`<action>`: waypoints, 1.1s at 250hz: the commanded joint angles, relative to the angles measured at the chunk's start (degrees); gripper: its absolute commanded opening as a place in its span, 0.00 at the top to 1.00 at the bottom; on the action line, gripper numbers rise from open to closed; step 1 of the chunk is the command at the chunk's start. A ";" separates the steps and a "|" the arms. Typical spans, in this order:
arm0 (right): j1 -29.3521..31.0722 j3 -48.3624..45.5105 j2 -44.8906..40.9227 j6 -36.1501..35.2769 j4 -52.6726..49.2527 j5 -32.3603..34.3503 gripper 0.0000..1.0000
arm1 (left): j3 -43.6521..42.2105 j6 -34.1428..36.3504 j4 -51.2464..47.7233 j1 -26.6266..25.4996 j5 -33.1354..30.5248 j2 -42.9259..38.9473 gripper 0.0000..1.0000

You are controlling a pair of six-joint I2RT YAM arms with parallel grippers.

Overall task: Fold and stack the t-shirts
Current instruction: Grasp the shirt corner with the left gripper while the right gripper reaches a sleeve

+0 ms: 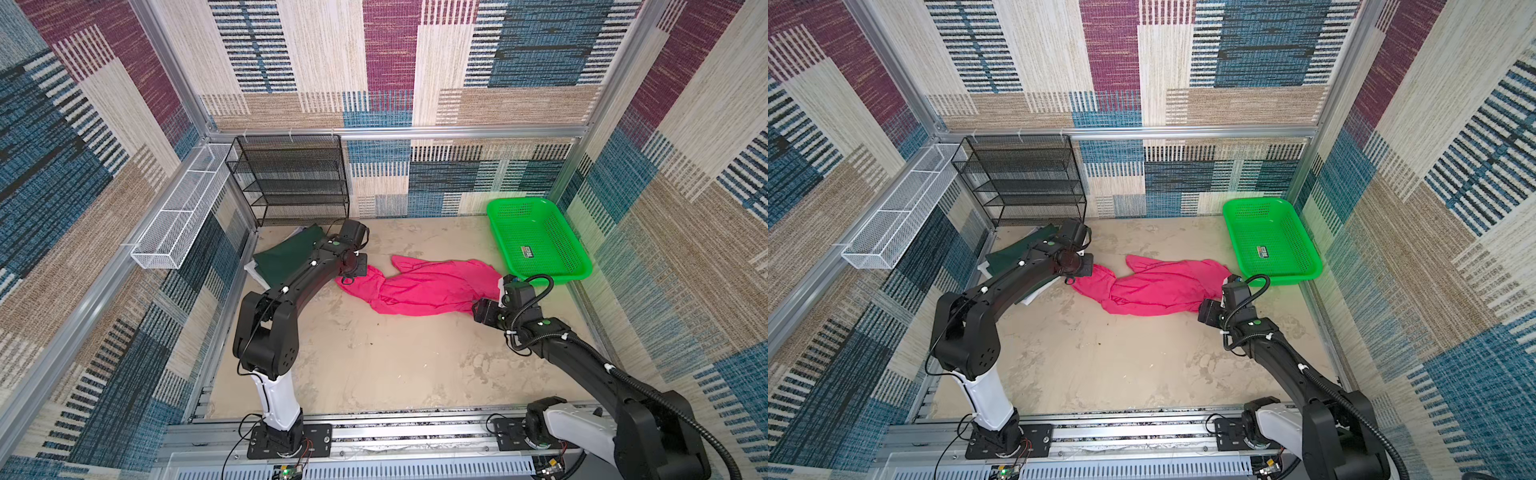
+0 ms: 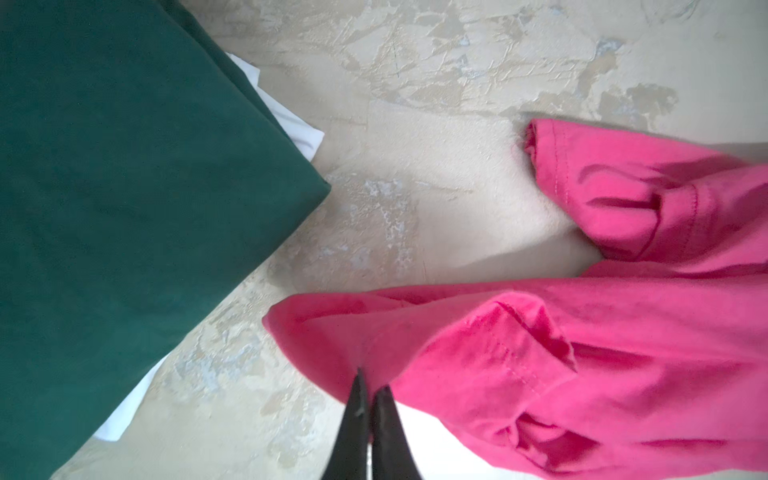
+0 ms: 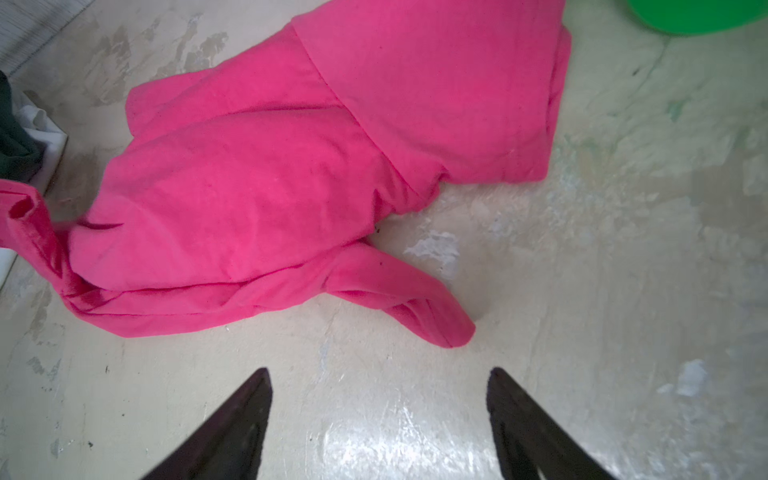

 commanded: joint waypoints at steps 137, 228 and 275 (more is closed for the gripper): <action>-4.77 -2.22 7.41 -1.06 6.97 1.52 0.62 | -6.52 1.08 0.38 0.07 -3.14 -9.06 1.00; -5.81 -2.31 11.52 -2.16 11.65 -4.27 0.66 | -6.98 1.16 0.22 0.07 -2.80 -8.99 1.00; -5.83 -1.55 13.31 -2.76 12.14 -5.39 0.69 | -7.17 1.25 0.42 0.11 -3.04 -8.93 1.00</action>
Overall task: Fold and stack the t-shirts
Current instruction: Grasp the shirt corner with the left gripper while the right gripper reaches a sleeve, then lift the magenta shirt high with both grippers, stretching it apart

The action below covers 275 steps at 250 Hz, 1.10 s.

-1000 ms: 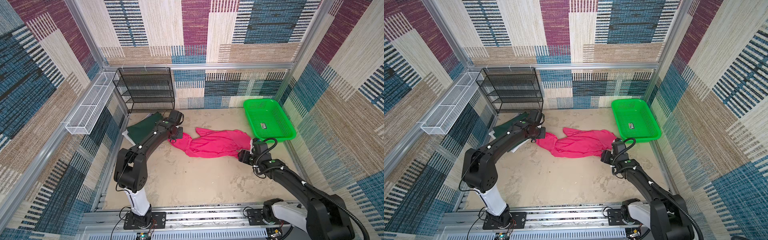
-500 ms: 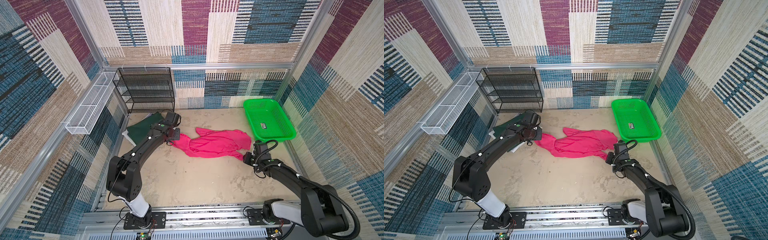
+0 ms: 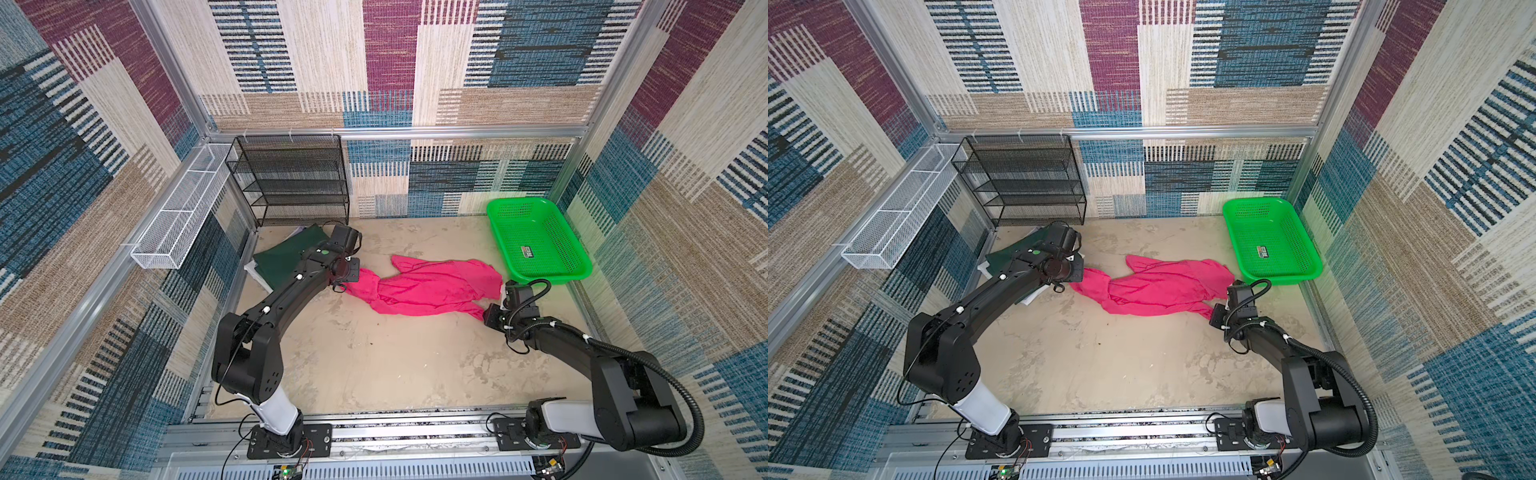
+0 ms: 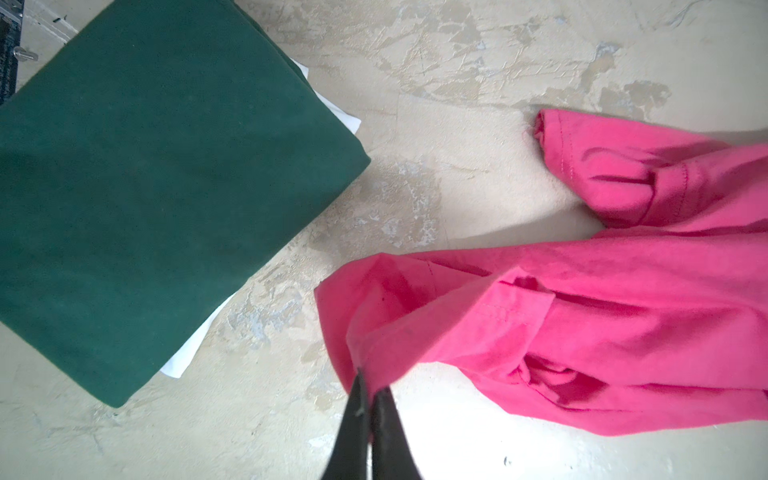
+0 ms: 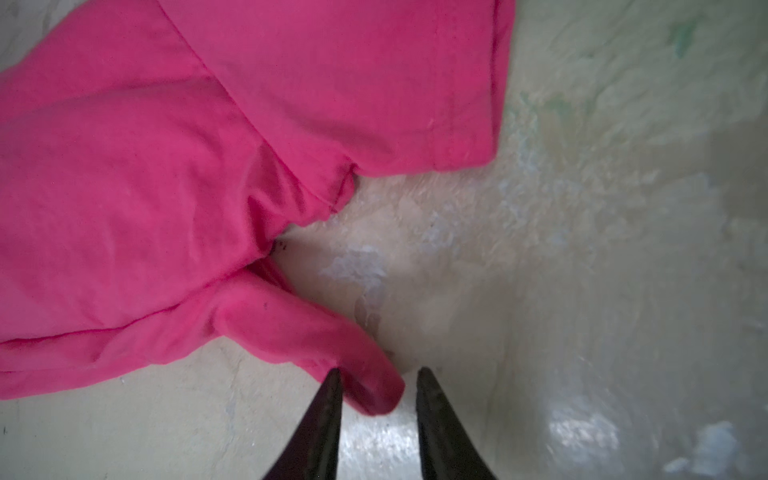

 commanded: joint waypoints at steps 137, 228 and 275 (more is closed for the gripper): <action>0.00 5.88 -6.81 -5.48 -2.60 3.29 1.00 | 0.08 1.38 -0.77 0.94 -1.79 -2.91 1.00; -0.01 15.13 -15.63 -10.37 -14.00 5.83 1.00 | -2.18 0.91 -2.27 4.01 -6.18 -12.35 1.00; 0.00 19.20 -21.97 -13.54 -15.24 9.15 1.00 | -4.24 -0.11 -1.80 7.32 -9.50 -20.42 1.00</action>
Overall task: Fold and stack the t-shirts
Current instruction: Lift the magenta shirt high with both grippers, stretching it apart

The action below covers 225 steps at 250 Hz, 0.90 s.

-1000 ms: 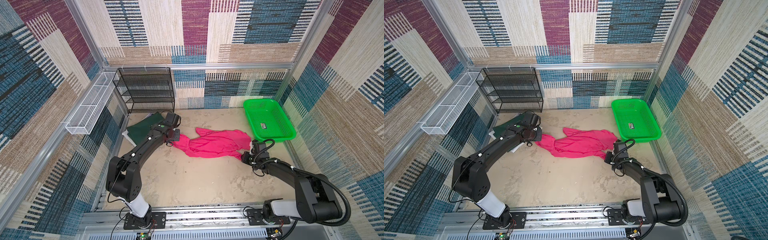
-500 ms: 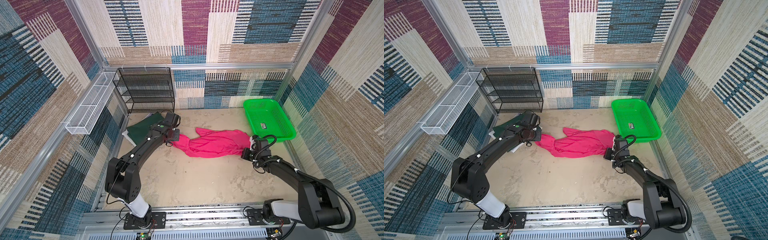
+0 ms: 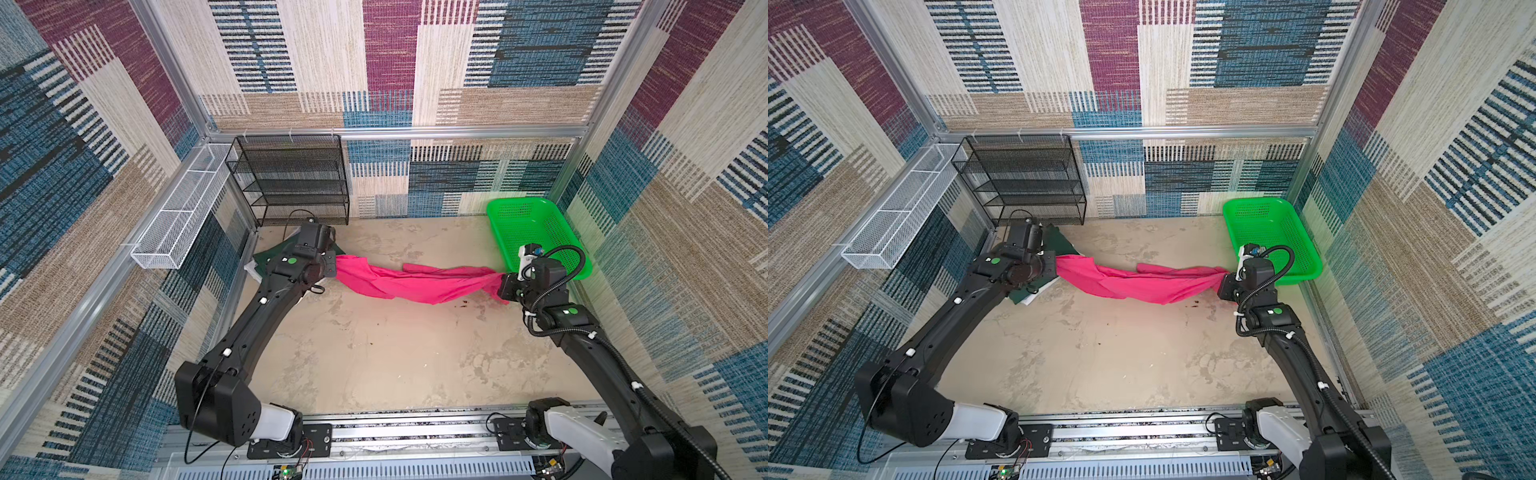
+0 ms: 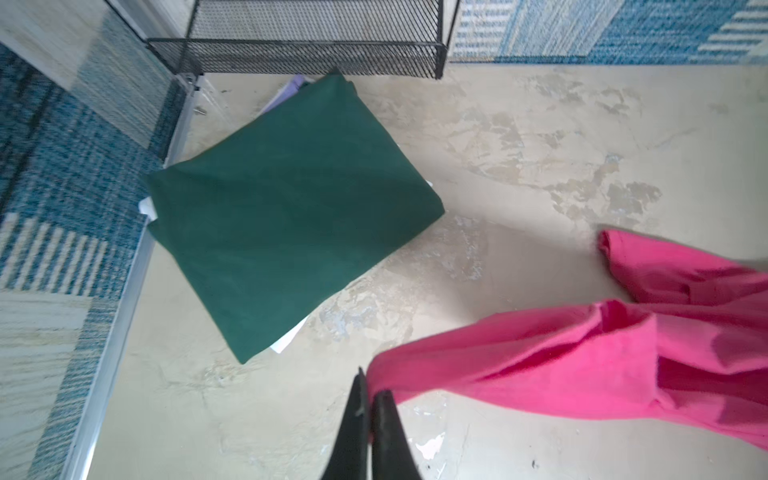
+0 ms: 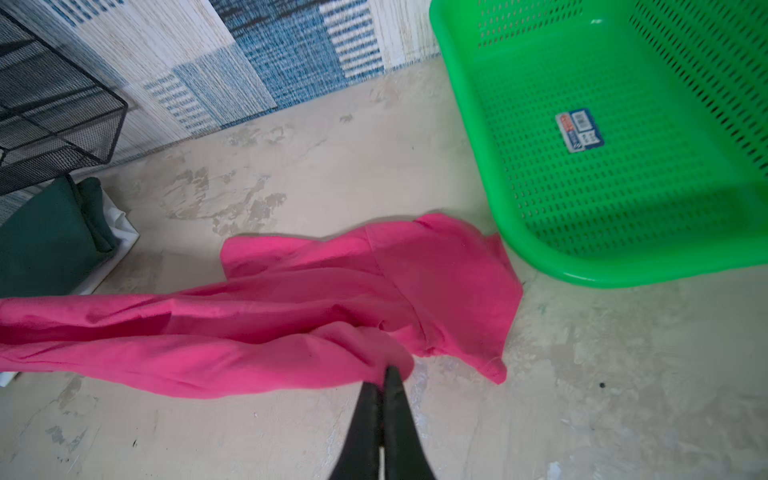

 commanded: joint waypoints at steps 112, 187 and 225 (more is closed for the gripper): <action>0.05 13.02 -7.40 -9.80 7.73 -15.32 1.00 | 8.39 4.54 -0.32 4.41 -5.20 -12.56 1.00; 0.05 27.45 -2.53 -8.54 0.13 -16.31 1.00 | 20.74 8.51 -1.39 5.52 -6.36 -10.12 1.00; 0.05 32.77 -2.24 -6.31 0.17 -11.74 1.00 | 27.54 10.76 -1.76 5.70 -6.37 -9.26 1.00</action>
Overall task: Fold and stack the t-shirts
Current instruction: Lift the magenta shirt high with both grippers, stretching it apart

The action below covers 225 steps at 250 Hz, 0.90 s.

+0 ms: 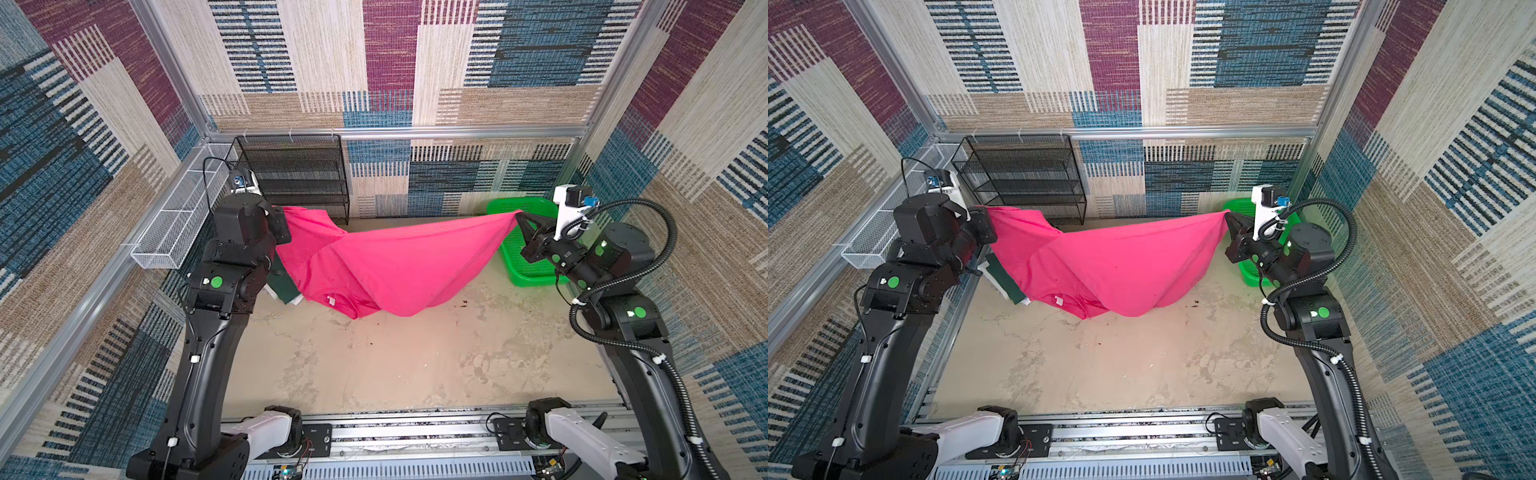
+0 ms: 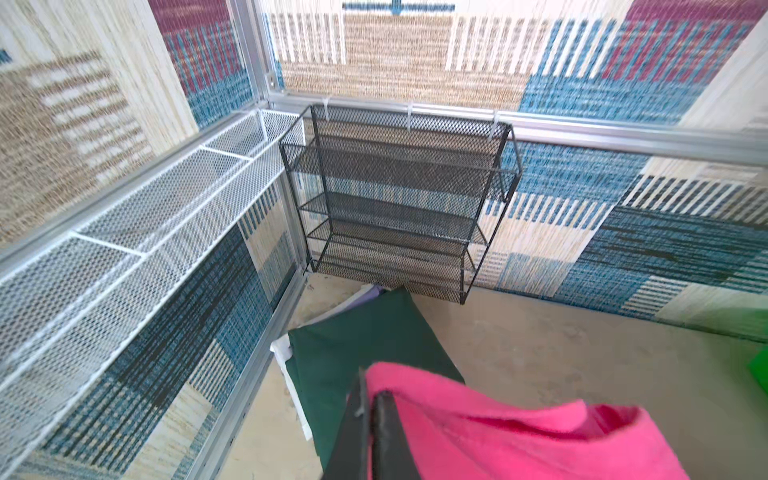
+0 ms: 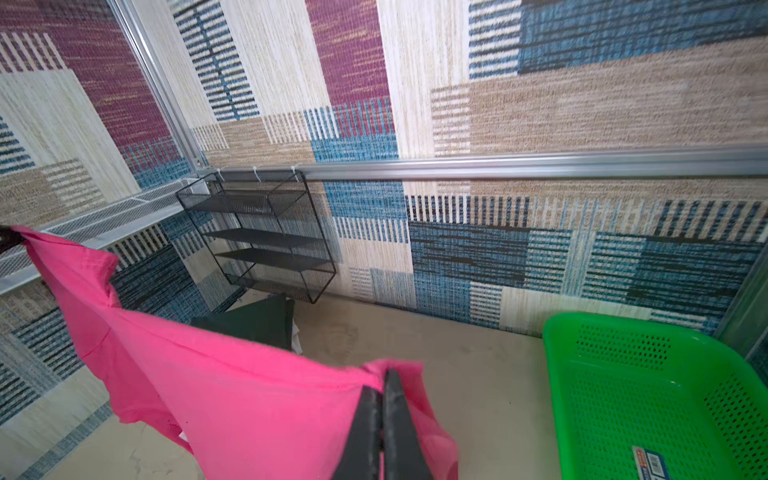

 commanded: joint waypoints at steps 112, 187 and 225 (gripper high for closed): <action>0.05 11.24 -2.13 4.33 14.81 11.67 1.00 | 28.37 11.11 2.34 0.28 1.33 4.08 1.00; 0.05 16.23 -5.25 3.34 13.89 6.95 1.00 | 24.21 15.31 8.86 0.12 4.29 -4.90 1.00; 0.05 21.11 -6.04 4.96 8.02 3.42 1.00 | 22.11 14.16 9.76 -0.48 8.07 -10.33 1.00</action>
